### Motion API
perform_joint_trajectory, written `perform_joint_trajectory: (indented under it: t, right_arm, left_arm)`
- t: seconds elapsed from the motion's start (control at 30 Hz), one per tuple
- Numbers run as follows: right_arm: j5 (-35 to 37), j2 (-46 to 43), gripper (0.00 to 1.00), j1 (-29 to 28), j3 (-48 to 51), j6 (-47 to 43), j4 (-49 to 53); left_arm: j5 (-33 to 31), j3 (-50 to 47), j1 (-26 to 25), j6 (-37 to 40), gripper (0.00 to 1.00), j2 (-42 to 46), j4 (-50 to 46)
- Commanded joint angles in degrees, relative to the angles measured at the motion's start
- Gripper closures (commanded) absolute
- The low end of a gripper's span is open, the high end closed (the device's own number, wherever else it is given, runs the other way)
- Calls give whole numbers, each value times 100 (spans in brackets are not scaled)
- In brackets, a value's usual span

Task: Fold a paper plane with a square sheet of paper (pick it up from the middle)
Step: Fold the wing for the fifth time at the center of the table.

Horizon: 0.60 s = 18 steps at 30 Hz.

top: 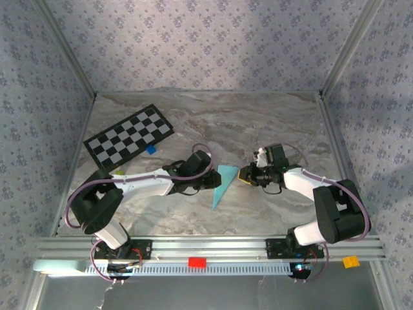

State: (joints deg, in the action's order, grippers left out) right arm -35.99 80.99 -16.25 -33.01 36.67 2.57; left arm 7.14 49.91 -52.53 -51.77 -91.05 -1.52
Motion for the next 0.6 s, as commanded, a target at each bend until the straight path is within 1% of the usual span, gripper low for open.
perform_joint_trajectory:
  t: [0.0, 0.07, 0.33, 0.57]
  right_arm:
    - [94, -92, 81, -74, 34, 122, 53]
    - [83, -58, 81, -112, 21, 122, 44]
    - [51, 114, 80, -270, -48, 105, 31]
    - [-24, 335, 80, -404, -71, 86, -43]
  left_arm:
    - [-36, -200, 165, -55, 76, 54, -209]
    - [58, -200, 217, -12, 75, -13, -209]
    - [414, -164, 234, -1, 75, -344, 53]
    - [529, -69, 231, 22, 72, -559, 19]
